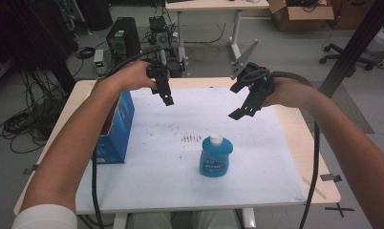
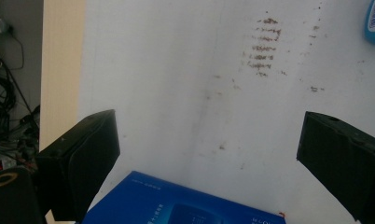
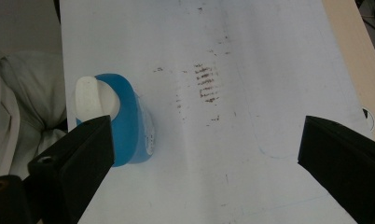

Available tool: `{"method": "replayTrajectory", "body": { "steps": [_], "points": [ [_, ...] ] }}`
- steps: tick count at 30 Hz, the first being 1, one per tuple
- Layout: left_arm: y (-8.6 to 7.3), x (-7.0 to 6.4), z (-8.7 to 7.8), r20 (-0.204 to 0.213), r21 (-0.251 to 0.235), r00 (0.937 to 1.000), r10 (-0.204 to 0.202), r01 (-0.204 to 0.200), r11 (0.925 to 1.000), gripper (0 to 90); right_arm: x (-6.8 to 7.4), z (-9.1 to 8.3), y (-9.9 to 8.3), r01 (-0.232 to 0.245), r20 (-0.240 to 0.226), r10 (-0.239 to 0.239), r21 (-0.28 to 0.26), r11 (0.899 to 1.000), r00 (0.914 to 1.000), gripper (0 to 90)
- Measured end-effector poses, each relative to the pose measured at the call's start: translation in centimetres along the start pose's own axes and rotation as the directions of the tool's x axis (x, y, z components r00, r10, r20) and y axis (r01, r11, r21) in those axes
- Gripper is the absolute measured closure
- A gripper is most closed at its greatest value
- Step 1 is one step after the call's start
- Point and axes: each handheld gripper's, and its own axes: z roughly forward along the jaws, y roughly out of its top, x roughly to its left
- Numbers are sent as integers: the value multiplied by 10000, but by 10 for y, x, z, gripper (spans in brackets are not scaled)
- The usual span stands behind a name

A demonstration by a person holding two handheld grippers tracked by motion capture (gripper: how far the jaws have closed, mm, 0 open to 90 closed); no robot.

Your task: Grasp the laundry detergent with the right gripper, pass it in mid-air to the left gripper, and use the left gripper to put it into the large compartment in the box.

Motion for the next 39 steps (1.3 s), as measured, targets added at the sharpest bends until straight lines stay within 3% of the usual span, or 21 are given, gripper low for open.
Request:
{"method": "replayTrajectory", "body": {
  "steps": [20,39],
  "points": [
    [0,-4,-4,-61,-43,10000,10,-10,10000,61,16,-15,-18,-63,128,65,-201,9998,9999,31],
    [2,-9,-6,-102,-94,9999,41,-42,9999,61,40,-5,-50,-115,-134,107,-546,9984,9999,30]
  ]
}}
